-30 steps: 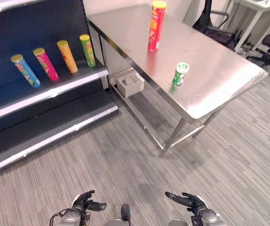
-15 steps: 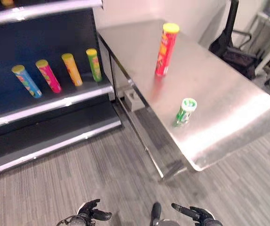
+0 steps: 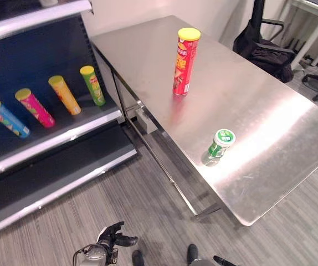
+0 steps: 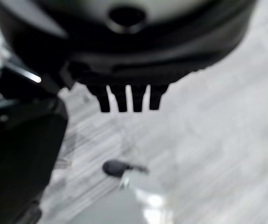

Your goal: Put the goods on the table back onto the shelves and tidy them up.

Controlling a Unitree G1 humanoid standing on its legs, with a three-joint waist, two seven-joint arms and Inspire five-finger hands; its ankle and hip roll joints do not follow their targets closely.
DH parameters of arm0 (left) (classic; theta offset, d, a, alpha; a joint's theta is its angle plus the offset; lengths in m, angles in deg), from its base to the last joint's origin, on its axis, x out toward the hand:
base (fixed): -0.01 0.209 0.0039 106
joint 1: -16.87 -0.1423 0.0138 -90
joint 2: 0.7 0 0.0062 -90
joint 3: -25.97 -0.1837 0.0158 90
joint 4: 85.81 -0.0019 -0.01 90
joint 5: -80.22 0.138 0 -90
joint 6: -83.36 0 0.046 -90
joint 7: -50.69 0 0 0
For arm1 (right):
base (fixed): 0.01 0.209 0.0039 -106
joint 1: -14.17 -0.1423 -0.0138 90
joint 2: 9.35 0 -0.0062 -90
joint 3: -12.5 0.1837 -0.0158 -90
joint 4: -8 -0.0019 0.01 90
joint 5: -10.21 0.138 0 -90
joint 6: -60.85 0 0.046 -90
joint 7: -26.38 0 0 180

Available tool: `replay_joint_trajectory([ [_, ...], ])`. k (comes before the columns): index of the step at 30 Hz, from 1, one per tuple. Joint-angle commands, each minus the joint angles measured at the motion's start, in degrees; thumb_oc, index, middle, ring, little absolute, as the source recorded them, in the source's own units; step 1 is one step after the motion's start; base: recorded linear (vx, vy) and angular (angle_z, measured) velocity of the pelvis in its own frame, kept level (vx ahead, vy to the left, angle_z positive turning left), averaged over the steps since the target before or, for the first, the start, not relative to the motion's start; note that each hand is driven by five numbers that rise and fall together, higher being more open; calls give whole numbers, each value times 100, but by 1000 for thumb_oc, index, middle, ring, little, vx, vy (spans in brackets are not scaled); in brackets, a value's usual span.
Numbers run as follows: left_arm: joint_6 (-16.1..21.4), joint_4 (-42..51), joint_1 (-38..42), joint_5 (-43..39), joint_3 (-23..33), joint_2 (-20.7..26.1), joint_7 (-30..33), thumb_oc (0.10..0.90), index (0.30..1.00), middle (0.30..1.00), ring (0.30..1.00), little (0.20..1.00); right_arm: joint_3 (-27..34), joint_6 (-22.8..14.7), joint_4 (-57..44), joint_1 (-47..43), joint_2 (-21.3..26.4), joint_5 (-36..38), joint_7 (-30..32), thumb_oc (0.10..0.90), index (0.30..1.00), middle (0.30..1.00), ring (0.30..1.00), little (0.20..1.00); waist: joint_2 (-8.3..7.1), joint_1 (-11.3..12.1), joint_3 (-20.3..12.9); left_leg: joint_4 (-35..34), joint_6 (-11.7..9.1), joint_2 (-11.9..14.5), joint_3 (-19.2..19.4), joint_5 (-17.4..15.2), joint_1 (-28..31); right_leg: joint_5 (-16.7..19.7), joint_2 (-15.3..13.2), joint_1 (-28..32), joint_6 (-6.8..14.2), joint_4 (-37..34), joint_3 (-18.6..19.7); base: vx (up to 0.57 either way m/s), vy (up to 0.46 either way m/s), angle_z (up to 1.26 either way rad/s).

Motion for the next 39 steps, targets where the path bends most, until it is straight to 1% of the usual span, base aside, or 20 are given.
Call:
replay_joint_trajectory([
  [1,219,327,35,194,145,427,26,800,900,900,900,900,545,-131,-21,75,940,530,512,800,900,900,900,900,-298,228,-97,54,-322,391,100,-514,235,682,-247,-520,498,-134,35,40,73,-6],
  [2,213,325,24,275,154,423,8,800,900,900,900,900,867,-137,-186,202,1138,568,621,800,900,900,900,900,-294,200,-109,45,-314,369,112,-547,285,706,-269,-497,524,-140,33,51,62,-1],
  [3,201,368,-33,363,196,427,-26,800,900,900,900,900,1111,-121,-558,385,1457,315,767,800,900,900,900,900,-289,162,-126,45,-309,362,121,-604,336,710,-280,-469,549,-139,17,49,64,1],
  [5,222,430,-55,515,207,389,-36,800,900,900,900,900,1691,-138,-1661,681,2111,-110,1011,800,900,900,900,900,-305,41,-150,45,-298,331,160,-649,377,756,-323,-495,584,-112,47,25,61,0],
  [6,205,408,-57,564,222,349,-43,800,900,900,900,900,2051,-175,-2394,807,2339,-203,1101,800,900,900,900,900,-309,-21,-154,45,-289,320,179,-672,404,776,-329,-504,595,-106,63,2,56,-9],
  [8,218,341,-69,651,195,281,-48,800,900,900,900,900,2499,-363,-3193,875,2649,-197,1184,800,900,900,900,900,-311,-74,-172,45,-266,308,213,-729,451,806,-345,-518,605,-107,73,3,39,-15],
  [9,215,295,-69,701,161,257,-62,800,900,900,900,900,2624,-465,-3527,837,2843,-191,1152,800,900,900,900,900,-312,-88,-178,45,-259,302,235,-743,469,824,-351,-531,610,-107,82,-9,18,-15],
  [10,216,293,-63,703,161,253,-61,800,900,900,900,900,2633,-459,-3537,841,2842,-192,1150,800,900,900,900,900,-321,-85,-182,45,-255,287,237,-721,451,842,-366,-551,608,-108,90,-16,11,-26],
  [13,246,319,-120,785,123,296,-173,800,900,900,900,900,2821,-802,-4652,682,3305,51,782,800,900,900,900,900,-338,-109,-196,45,-239,276,313,-768,506,899,-379,-597,630,-108,85,-7,8,-14],
  [16,293,411,-196,846,116,364,-307,800,900,900,900,900,2707,-1106,-5814,480,3524,394,245,800,900,900,900,900,-376,-93,-227,45,-234,264,402,-790,552,1006,-400,-644,643,-108,93,-14,11,-14],
  [17,325,450,-263,893,80,427,-425,800,900,900,900,900,2235,-1163,-6170,214,3758,766,-299,800,900,900,900,900,-431,-17,-259,45,-232,244,451,-785,564,1076,-427,-686,643,-107,62,-17,11,-16],
  [18,334,482,-283,892,83,437,-464,800,900,900,900,900,2074,-1101,-6281,181,3791,793,-487,800,900,900,900,900,-444,7,-267,45,-233,238,451,-786,569,1088,-440,-680,643,-106,44,1,3,-16],
  [19,341,446,-313,903,55,428,-512,800,900,900,900,900,1747,-1080,-6537,64,3844,958,-829,800,900,900,900,900,-475,81,-299,45,-237,236,444,-793,592,1109,-490,-642,643,-87,0,25,-8,-7],
  [21,360,417,-329,944,19,430,-525,800,900,900,900,900,1405,-1061,-6648,-110,3809,1185,-1077,800,900,900,900,900,-485,159,-325,45,-244,230,403,-787,592,1115,-535,-607,643,-66,-48,17,-11,18],
  [22,360,417,-329,944,19,430,-525,800,900,900,900,900,1405,-1061,-6648,-110,3809,1185,-1077,800,900,900,900,900,-485,159,-325,45,-244,230,403,-787,592,1115,-535,-607,643,-66,-48,14,-27,29],
  [23,366,392,-336,996,20,430,-554,800,900,900,900,900,1034,-1004,-6708,-245,3815,1111,-1298,800,900,900,900,900,-499,228,-349,45,-250,229,353,-776,586,1115,-576,-572,643,-39,-122,17,-26,20],
  [25,367,395,-337,999,24,432,-550,800,900,900,900,900,925,-1008,-6750,-273,3846,1044,-1340,800,900,900,900,900,-502,261,-355,45,-253,228,337,-769,583,1107,-589,-557,643,-23,-144,11,-17,12],
  [27,385,387,-353,1054,25,418,-543,800,900,900,900,900,725,-997,-6811,-319,3961,755,-1421,800,900,900,900,900,-500,312,-373,45,-258,227,290,-767,584,1078,-623,-523,643,4,-189,17,-15,13],
  [29,385,382,-354,1061,22,415,-526,800,900,900,900,900,679,-1016,-6821,-336,3967,689,-1407,800,900,900,900,900,-495,327,-380,45,-260,230,266,-762,587,1054,-629,-504,643,18,-208,16,-13,10],
  [39,411,353,-366,1128,-25,389,-445,800,900,900,900,900,270,-1058,-6497,-621,3765,137,-1137,800,900,900,900,900,-494,523,-422,45,-269,263,64,-755,612,898,-677,-356,643,101,-383,22,-21,12],
])
